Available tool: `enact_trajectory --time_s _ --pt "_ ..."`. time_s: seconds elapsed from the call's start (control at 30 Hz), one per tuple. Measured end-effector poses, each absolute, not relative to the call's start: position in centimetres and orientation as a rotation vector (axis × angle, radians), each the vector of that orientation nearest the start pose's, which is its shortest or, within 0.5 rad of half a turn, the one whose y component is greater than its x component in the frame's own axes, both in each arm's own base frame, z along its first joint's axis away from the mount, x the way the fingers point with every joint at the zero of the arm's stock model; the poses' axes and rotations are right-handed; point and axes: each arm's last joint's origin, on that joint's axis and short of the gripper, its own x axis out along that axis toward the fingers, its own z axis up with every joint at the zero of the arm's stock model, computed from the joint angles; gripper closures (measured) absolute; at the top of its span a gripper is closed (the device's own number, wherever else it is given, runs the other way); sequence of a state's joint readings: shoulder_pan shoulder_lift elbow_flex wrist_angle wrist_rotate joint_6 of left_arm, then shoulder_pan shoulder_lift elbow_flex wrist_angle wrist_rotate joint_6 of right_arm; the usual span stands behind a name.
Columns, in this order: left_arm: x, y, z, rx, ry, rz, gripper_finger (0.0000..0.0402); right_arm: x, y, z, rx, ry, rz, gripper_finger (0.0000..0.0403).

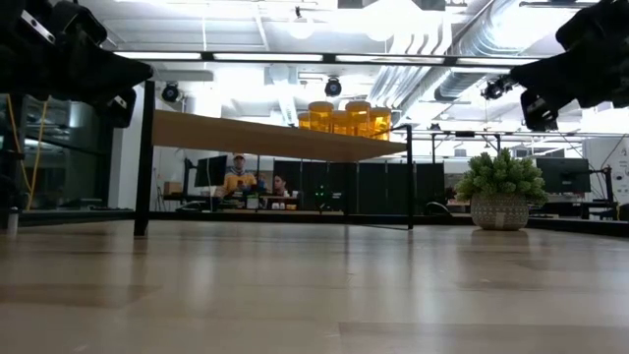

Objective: Pick and place medicine bottles onto shelf by color
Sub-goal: Return to Home Position

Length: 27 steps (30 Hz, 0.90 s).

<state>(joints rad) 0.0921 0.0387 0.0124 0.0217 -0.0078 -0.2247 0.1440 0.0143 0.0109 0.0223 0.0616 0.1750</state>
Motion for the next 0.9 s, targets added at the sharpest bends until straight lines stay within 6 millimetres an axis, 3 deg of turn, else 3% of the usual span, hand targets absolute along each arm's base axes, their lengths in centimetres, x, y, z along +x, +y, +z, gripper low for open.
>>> enact_trajectory --time_s 0.43,0.9 --pt "9.89 0.94 16.68 -0.225 -0.006 0.1 0.0398 9.76 1.27 16.74 0.315 0.008 0.093 0.0403" --pt "9.89 0.94 16.67 -0.225 -0.006 0.1 0.0398 9.76 1.27 16.73 0.314 0.009 0.092 0.0403"
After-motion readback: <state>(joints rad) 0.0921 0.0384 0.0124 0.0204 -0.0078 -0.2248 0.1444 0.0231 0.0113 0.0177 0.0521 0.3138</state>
